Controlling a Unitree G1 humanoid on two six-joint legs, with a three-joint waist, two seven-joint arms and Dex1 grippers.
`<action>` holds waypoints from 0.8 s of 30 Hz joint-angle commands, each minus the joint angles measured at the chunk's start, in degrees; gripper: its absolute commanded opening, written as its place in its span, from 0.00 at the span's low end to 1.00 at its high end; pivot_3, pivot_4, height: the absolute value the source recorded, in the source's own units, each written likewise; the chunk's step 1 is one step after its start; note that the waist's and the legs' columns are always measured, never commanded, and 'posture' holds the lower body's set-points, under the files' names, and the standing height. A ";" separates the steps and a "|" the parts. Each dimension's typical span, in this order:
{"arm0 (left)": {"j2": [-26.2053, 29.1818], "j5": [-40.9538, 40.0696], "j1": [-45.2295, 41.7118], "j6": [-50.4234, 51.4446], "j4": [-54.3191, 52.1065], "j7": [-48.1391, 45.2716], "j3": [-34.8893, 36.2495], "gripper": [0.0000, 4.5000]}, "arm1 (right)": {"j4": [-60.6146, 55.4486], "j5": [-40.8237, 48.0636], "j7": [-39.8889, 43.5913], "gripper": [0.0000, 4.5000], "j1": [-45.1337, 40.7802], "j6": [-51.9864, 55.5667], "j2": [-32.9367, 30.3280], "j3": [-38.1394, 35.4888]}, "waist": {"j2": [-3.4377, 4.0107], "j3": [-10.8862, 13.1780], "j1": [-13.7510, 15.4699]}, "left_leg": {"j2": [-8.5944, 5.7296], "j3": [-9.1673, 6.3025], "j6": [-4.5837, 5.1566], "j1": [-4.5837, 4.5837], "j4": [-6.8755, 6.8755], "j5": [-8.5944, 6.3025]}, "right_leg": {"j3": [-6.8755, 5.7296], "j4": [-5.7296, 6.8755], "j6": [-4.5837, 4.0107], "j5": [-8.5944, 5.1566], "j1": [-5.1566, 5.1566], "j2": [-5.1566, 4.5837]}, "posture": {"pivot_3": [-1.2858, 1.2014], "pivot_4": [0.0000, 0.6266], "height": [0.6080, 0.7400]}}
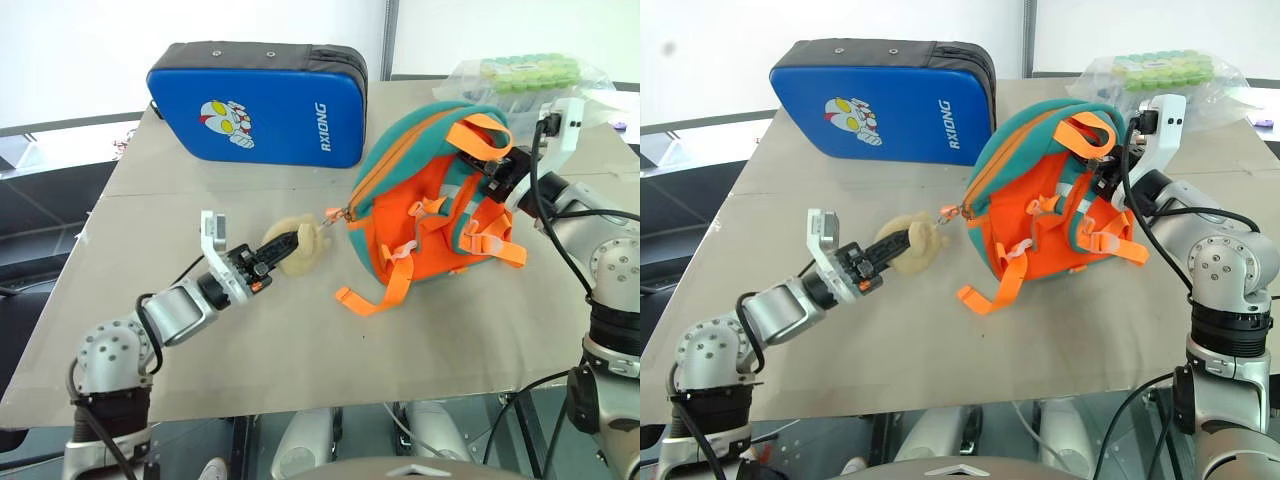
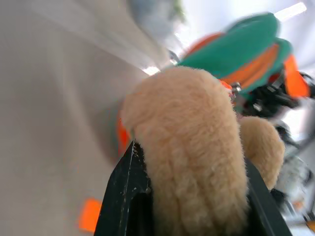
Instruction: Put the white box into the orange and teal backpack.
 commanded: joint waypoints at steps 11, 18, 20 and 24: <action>-12.36 25.00 -13.29 -13.16 4.96 -3.97 -6.01 0.11 | -6.83 5.75 1.97 0.00 -6.36 -11.92 -2.05 -13.82 | 0.05 0.04 0.01 | -0.07 0.03 0.04 -0.11 0.02 -0.01 | -0.04 -0.04 0.03 0.03 -0.01 -0.05 | 0.52 0.24 1.00; -14.89 47.73 -19.76 -27.35 10.80 -14.29 -14.66 0.11 | -15.08 -9.71 14.70 0.00 15.42 -15.45 -9.28 -3.10 | 0.03 -0.18 -0.07 | 0.08 0.09 0.02 -0.31 -0.15 -0.01 | -0.03 -0.30 0.08 0.02 -0.27 0.29 | 0.52 0.24 1.00; -15.87 50.91 -19.29 -27.15 11.46 -16.36 -17.10 0.11 | -15.57 -13.75 15.55 0.00 22.26 -15.92 -10.12 -0.76 | 0.03 -0.17 -0.06 | 0.13 0.10 0.03 -0.38 -0.17 -0.01 | 0.03 -0.31 0.09 0.02 -0.29 0.26 | 0.52 0.24 1.00; -16.43 56.41 -17.73 -26.76 11.39 -19.74 -20.72 0.11 | -11.81 -19.08 13.91 0.00 25.36 -17.54 -9.07 -0.53 | 0.06 -0.15 -0.38 | 0.01 0.22 0.03 -0.72 0.01 -0.01 | 0.22 -0.24 0.17 0.07 -0.73 0.16 | 0.52 0.24 1.00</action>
